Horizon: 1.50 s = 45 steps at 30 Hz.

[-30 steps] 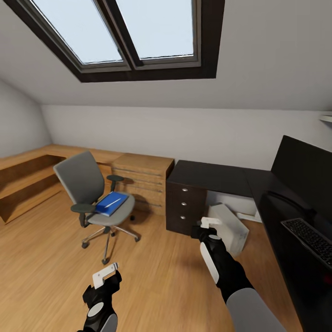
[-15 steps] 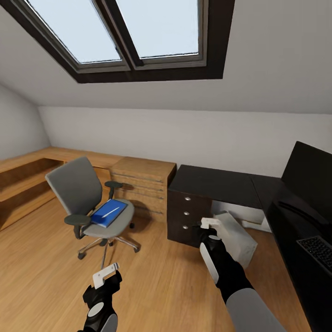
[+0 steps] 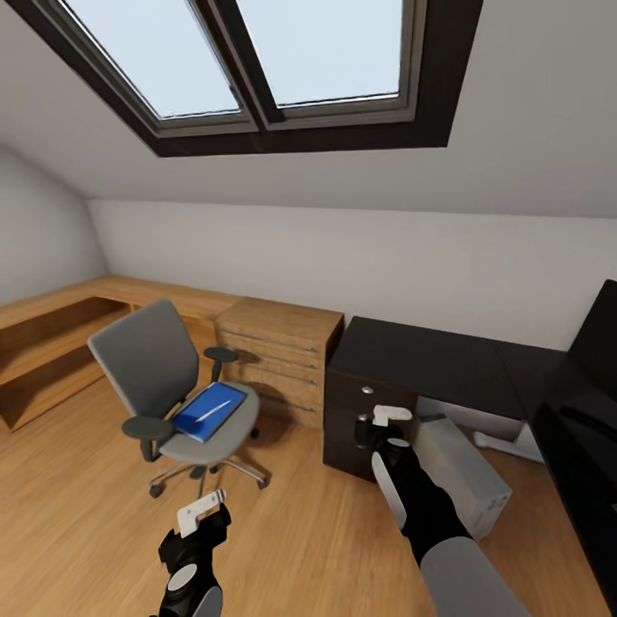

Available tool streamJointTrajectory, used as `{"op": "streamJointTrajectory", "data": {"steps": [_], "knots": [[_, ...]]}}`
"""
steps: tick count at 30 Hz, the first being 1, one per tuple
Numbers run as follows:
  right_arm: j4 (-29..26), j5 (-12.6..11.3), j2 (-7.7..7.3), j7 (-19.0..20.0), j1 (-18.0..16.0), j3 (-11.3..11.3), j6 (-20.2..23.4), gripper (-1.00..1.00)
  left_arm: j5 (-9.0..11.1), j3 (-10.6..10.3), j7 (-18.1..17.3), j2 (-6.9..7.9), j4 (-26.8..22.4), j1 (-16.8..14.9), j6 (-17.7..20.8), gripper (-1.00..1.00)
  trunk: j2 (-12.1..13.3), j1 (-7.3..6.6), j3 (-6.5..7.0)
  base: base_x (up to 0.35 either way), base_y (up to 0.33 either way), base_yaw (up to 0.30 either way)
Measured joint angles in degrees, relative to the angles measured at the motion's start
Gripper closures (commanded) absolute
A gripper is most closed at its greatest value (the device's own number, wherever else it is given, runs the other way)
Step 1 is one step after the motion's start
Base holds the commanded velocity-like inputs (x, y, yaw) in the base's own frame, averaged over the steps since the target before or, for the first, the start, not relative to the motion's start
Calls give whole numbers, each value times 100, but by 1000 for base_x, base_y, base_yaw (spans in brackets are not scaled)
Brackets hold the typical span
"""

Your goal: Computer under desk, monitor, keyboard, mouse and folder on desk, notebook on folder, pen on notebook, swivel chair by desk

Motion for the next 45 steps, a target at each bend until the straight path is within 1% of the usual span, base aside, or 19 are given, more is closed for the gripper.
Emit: {"op": "streamJointTrajectory", "data": {"steps": [29,34,42,45], "knots": [[7,0,-12,24,0,0,2,100,2,-8,-22,0,1,0,6,-100,1166,-638,523,329,0,0],[16,7,-15,26,1,0,1,100,3,-97,-18,0,6,1,6,-100,1367,-748,613,333,0,0],[17,8,-17,26,1,0,-2,100,2,-121,-16,0,2,1,6,-100,1689,-925,757,333,0,0],[19,11,-16,26,2,0,-1,100,3,-123,-16,0,6,1,6,-100,1691,-925,758,333,0,0]]}}
